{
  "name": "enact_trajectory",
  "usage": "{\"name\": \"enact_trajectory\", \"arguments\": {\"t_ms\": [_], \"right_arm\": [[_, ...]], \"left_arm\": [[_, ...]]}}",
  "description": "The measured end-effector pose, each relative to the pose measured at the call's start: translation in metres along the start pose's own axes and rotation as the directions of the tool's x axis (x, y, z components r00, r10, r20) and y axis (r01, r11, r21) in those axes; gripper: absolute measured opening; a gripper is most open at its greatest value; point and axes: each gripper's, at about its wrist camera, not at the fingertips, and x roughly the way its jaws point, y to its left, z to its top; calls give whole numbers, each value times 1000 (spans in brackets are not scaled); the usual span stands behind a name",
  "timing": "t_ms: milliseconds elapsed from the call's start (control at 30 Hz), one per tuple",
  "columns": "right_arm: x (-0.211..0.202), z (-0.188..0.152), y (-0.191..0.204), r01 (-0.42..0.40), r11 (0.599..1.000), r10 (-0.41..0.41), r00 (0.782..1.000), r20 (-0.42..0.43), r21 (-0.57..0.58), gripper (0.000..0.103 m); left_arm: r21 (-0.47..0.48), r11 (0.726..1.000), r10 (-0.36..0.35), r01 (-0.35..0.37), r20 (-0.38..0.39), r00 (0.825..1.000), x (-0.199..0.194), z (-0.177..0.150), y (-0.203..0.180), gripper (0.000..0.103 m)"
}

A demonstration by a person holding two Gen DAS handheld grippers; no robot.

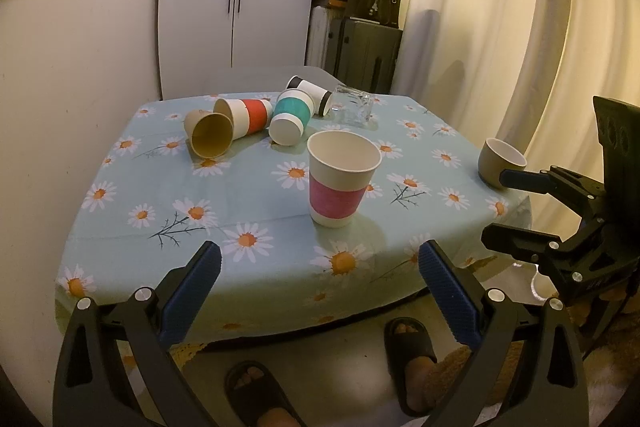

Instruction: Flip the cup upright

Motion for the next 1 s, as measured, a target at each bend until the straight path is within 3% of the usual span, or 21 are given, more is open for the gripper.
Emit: {"name": "enact_trajectory", "arguments": {"t_ms": [1000], "right_arm": [[5, -2, 3, 3, 1000, -4, 1000, -7, -26, 98]], "left_arm": [[10, 1000, -1, 1, -15, 1000, 1, -1, -3, 96]]}}
